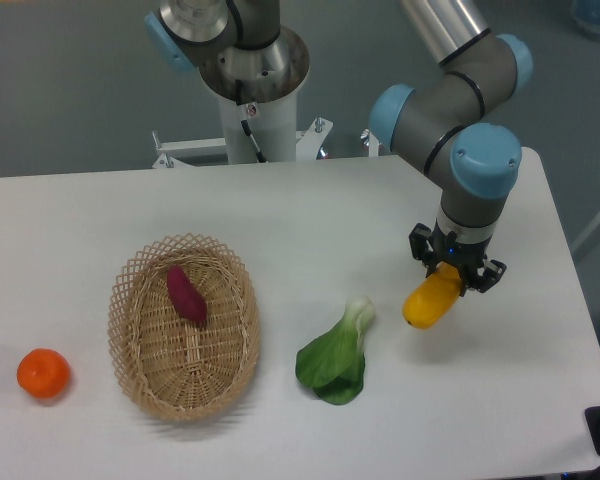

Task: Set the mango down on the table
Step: 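Lower the held yellow mango onto the table beside the bok choy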

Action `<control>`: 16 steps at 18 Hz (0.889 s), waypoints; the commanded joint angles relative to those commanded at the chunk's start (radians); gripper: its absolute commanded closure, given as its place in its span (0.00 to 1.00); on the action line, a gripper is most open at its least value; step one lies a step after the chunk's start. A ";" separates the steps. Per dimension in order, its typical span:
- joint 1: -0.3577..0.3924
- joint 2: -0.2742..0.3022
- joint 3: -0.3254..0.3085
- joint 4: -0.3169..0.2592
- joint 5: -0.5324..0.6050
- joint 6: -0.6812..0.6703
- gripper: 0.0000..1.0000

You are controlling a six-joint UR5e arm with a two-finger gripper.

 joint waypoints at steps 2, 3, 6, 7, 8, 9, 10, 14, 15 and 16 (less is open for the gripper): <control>0.005 0.000 -0.008 0.006 -0.002 -0.006 0.66; 0.006 -0.002 -0.011 0.006 -0.002 -0.006 0.66; 0.006 -0.005 -0.015 0.009 0.005 0.001 0.59; 0.006 -0.003 -0.018 0.009 0.005 0.009 0.55; 0.008 -0.003 -0.023 0.009 0.005 0.011 0.54; 0.008 -0.005 -0.032 0.011 0.005 0.011 0.54; 0.008 -0.006 -0.040 0.011 0.006 0.011 0.54; 0.008 -0.020 -0.058 0.015 0.008 0.040 0.54; 0.008 -0.023 -0.072 0.023 0.008 0.052 0.54; 0.008 -0.026 -0.086 0.032 0.009 0.063 0.54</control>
